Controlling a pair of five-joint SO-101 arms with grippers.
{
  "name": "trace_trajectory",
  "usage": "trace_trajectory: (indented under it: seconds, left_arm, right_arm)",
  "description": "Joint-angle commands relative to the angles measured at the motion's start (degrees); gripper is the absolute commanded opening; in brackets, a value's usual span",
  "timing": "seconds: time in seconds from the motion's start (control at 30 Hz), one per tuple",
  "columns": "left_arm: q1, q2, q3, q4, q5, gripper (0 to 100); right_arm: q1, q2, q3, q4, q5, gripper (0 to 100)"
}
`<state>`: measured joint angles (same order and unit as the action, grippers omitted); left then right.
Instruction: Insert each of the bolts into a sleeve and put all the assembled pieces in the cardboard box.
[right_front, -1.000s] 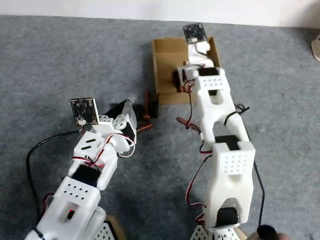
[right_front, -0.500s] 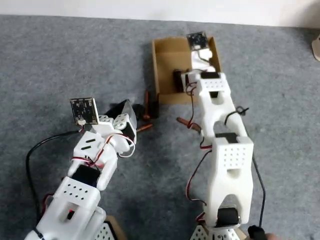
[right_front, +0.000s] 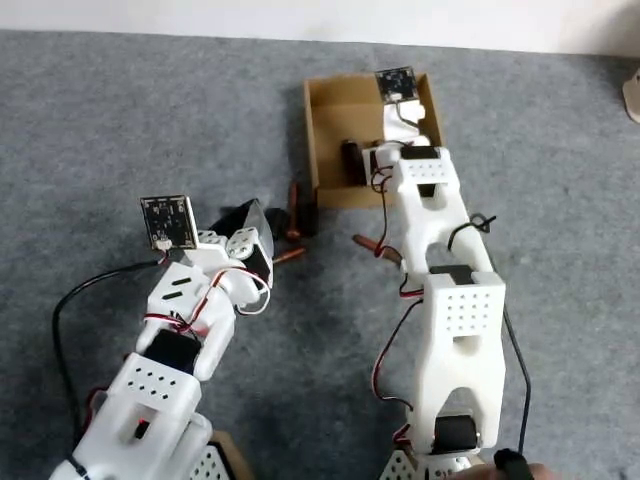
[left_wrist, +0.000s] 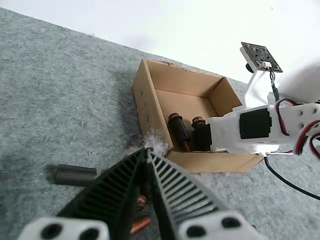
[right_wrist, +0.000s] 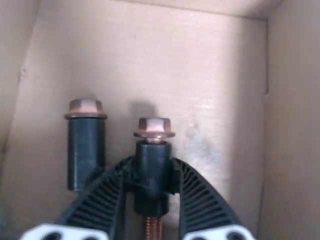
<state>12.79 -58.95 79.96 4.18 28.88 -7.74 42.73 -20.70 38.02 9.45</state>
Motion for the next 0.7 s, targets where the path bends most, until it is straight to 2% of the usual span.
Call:
trace_trajectory:
  seconds: [0.0, 0.1, 0.33, 0.67]
  left_arm:
    - [-0.2, -0.6, -0.5, -1.3, -0.4, 1]
    - [-0.2, -0.6, -0.5, -1.3, -0.4, 1]
    - [-0.2, -0.6, -0.5, -1.3, -0.4, 1]
    - [-0.2, -0.6, -0.5, -1.3, -0.4, 1]
  right_arm:
    - [0.7, -0.7, -2.5, -1.3, -0.4, 1.0]
    - [0.7, -0.7, -2.5, -1.3, -0.3, 3.3]
    - [0.3, -0.6, -2.2, -1.3, -0.2, 21.1]
    - [0.3, -0.5, -2.3, -1.3, -0.5, 21.4]
